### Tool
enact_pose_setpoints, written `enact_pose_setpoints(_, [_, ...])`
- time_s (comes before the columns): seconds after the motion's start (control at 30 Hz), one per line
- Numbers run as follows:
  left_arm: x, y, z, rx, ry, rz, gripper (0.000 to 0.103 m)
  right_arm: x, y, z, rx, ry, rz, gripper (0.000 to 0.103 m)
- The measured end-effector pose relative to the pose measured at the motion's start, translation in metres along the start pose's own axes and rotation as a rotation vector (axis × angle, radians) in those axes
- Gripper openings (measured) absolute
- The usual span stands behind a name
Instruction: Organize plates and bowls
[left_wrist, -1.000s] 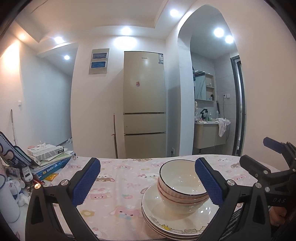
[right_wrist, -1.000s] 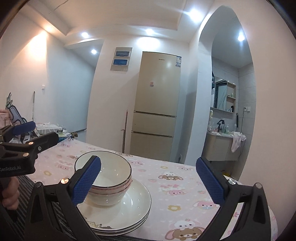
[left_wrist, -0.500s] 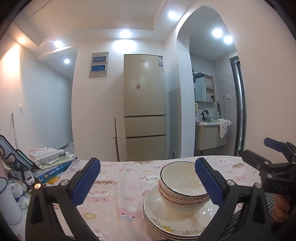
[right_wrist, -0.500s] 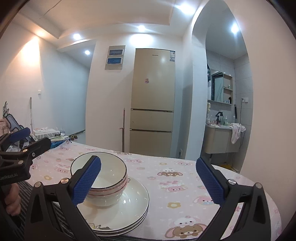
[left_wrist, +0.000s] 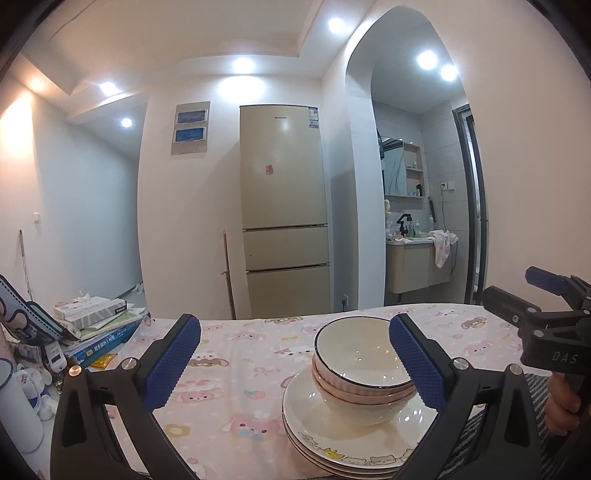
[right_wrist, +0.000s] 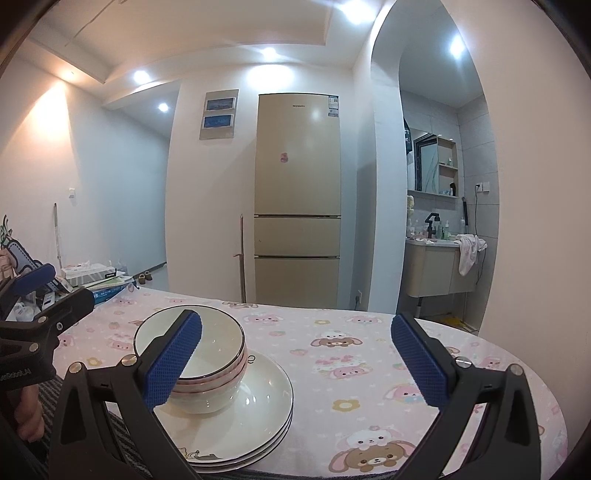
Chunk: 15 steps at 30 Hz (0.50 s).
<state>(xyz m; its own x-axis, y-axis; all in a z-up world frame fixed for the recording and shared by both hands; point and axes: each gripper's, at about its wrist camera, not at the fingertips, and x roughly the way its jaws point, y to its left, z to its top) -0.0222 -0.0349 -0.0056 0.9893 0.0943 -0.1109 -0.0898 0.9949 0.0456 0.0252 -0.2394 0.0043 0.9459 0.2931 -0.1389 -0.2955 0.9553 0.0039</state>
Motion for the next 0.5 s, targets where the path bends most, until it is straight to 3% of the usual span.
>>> enact_pose_setpoints(0.5, [-0.0010,0.0047,-0.0033,-0.027,0.004,0.001,0.103,0.0006,0.0022,0.0006,-0.015,-0.003,-0.007,0.103])
